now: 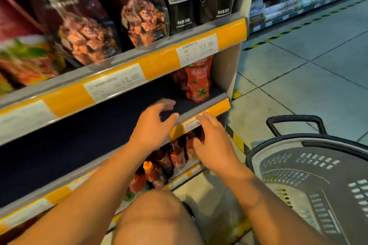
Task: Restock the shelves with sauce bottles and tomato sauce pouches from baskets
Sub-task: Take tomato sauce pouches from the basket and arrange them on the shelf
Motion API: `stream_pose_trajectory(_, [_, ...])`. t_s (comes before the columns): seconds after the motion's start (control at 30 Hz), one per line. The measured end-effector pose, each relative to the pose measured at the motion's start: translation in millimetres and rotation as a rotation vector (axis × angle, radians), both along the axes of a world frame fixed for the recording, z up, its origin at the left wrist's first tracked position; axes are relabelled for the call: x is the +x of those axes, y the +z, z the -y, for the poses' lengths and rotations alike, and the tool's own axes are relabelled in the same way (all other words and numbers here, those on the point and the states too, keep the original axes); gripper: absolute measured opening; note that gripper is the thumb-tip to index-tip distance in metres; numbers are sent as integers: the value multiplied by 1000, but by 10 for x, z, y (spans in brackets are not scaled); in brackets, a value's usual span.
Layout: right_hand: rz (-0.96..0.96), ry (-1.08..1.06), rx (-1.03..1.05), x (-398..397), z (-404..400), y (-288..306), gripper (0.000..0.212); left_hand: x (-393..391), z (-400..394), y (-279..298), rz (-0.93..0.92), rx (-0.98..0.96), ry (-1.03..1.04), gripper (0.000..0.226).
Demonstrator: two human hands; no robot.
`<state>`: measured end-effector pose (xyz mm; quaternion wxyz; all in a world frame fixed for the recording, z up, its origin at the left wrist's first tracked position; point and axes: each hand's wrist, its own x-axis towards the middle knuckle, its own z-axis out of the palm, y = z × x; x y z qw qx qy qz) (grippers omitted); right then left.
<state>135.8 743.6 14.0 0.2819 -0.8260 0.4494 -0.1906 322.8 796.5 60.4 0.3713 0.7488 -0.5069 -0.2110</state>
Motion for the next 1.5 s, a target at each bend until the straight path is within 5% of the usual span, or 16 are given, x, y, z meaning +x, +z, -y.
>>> stream_pose_trajectory(0.2, [349,41,119,270,-657,343,43,76,-1146,291,52,-95,75,24])
stream_pose_trajectory(0.47, [434,264,144,748,-1447,844,42,249,-2614,447,-23,-63,257,27])
stream_pose_trajectory(0.9, [120,844,61,1635,-3185,1180,30,513,-5256,589,-111,-42,697,41])
stream_pose_trajectory(1.5, [-164,1683,-14,2405,-6338,1185,52,-268,-8322,-45,-197,-40,1421,37])
